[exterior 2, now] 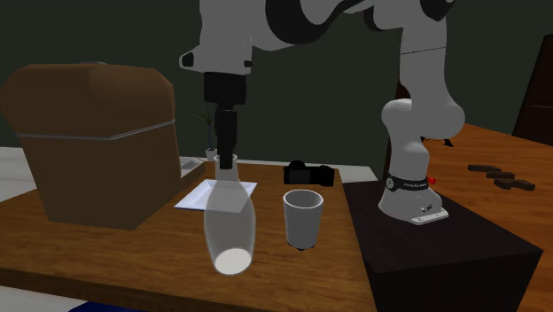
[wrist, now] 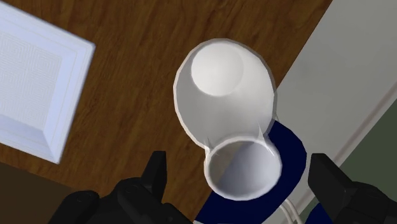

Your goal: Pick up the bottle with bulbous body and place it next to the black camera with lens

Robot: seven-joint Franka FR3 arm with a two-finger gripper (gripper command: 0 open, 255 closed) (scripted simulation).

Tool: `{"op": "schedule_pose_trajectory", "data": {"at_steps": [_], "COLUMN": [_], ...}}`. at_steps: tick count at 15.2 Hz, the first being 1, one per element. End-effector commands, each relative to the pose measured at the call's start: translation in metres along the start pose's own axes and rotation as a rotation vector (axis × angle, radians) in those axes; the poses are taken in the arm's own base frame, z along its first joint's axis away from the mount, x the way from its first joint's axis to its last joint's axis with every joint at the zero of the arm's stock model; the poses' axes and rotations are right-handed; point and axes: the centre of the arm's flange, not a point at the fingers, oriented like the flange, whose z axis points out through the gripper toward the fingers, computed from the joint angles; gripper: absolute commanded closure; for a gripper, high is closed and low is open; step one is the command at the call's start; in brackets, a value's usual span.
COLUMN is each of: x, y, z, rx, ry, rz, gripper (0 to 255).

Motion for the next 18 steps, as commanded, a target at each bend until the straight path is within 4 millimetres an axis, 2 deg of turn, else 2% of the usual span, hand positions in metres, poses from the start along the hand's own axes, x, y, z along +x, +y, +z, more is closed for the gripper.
{"op": "schedule_pose_trajectory", "data": {"at_steps": [1, 3, 10, 11, 18], "x": [0.0017, 0.0016, 0.0017, 0.0017, 0.0016], "y": [-0.0012, -0.0013, -0.0012, -0.0012, -0.0012], "z": [0.0106, 0.0189, 0.0189, 0.0189, 0.0189], "rx": [0.0, 0.0, 0.0, 0.0, 0.0], "ry": [0.001, 0.001, 0.001, 0.001, 0.001], "rz": [0.0, 0.0, 0.0, 0.0, 0.0], "gripper": [0, 0, 0, 255, 255]}}
